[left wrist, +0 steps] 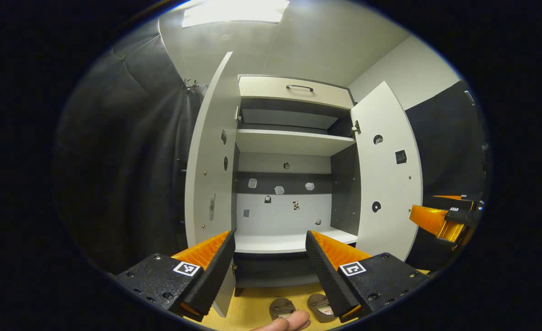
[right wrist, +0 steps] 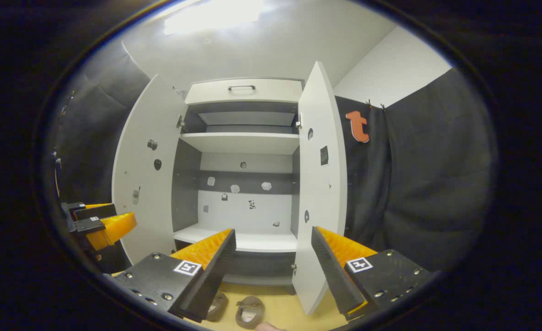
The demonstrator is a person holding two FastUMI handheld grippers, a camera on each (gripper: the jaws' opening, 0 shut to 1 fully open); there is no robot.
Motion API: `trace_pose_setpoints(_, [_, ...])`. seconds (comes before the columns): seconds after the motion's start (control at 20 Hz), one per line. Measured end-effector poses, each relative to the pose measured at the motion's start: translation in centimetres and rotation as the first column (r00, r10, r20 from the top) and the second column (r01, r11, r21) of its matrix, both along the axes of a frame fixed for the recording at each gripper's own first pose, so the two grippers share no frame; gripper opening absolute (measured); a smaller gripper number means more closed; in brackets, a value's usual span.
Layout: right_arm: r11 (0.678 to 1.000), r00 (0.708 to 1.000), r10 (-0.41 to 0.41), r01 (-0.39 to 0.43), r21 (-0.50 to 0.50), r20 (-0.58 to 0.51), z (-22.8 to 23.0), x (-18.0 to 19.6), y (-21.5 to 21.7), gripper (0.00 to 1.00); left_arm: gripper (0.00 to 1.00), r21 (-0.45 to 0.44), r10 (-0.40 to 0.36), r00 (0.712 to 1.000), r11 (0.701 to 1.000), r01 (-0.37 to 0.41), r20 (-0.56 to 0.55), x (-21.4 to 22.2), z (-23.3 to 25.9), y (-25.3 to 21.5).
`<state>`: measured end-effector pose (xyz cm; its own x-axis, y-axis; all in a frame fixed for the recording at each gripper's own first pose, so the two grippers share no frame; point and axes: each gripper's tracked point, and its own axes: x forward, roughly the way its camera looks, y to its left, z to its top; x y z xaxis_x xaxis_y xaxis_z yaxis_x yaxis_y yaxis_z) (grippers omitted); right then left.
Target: Grab one shoe with the right hand and put it into the shoe cabinet, grab the other shoe with the left hand and put it into the shoe cabinet; then close the right door with the right hand and the left door with the left hand.
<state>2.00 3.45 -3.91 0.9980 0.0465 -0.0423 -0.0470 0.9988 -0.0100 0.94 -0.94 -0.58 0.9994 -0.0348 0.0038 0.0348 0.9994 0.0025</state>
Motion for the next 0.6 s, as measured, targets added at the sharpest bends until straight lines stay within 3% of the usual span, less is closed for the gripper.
trace_pose_setpoints(0.4, [1.0,1.0,0.024,-0.024,-0.01,-0.006,-3.7,1.8,2.4,0.99,0.95,-0.02,-0.027,0.999,0.999,0.028,0.037,2.2,-0.4,-1.2])
trace_pose_setpoints(0.5, [1.0,0.999,0.017,-0.018,-0.011,-0.039,-6.1,2.6,2.6,0.95,0.94,-0.043,-0.032,0.998,0.999,0.034,0.049,2.8,-0.6,-1.6])
trace_pose_setpoints(0.6, [1.0,0.997,0.011,-0.012,-0.014,-0.078,-9.0,3.4,2.7,0.99,0.94,-0.054,-0.033,0.998,0.998,0.036,0.05,3.6,-1.2,-1.9])
